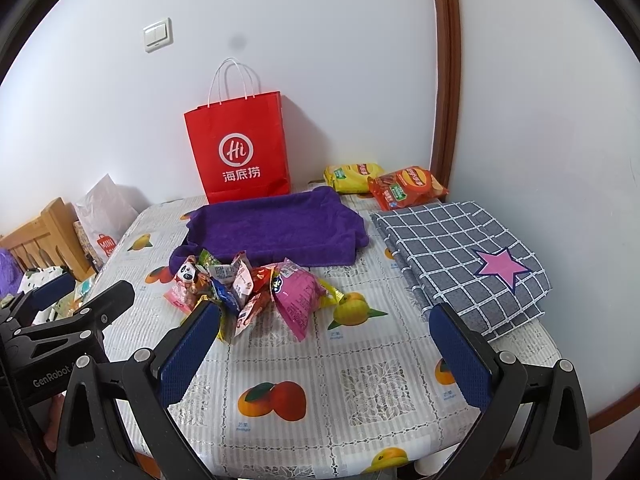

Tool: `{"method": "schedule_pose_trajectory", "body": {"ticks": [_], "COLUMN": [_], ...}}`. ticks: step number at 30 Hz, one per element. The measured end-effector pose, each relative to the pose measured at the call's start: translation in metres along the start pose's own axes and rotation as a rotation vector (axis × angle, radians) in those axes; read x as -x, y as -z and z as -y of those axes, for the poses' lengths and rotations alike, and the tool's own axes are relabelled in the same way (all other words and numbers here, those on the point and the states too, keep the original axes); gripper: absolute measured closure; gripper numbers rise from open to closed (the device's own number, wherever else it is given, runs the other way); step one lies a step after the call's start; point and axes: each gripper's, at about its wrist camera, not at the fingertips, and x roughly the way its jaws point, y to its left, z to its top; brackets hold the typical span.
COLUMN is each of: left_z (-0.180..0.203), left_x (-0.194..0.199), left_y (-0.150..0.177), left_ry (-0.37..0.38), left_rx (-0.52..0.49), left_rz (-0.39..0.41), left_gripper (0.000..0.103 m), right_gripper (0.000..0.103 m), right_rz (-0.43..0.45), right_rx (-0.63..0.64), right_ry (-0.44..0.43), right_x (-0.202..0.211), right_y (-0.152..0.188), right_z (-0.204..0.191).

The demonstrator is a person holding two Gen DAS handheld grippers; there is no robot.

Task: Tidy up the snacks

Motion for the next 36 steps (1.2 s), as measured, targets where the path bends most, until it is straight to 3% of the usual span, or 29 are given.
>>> {"method": "schedule_pose_trajectory", "body": {"ticks": [22, 29, 36], "left_z": [-0.017, -0.025, -0.035], "left_x": [-0.026, -0.054, -0.085], "left_y": [-0.001, 0.001, 0.014], "left_ry": [-0.002, -0.012, -0.019], "left_rx": [0.022, 0.037, 0.057], "left_rz": [-0.004, -0.05, -0.099], "left_gripper": [0.001, 0.001, 0.001], "right_gripper": [0.0, 0.0, 0.0], "right_rz": [-0.029, -0.054, -0.062], "right_rx": [0.024, 0.016, -0.018], "right_ry": [-0.022, 0.026, -0.09], "right_x": [-0.032, -0.054, -0.088], "right_y": [-0.009, -0.006, 0.007], "right_z": [-0.001, 0.007, 0.024]}}
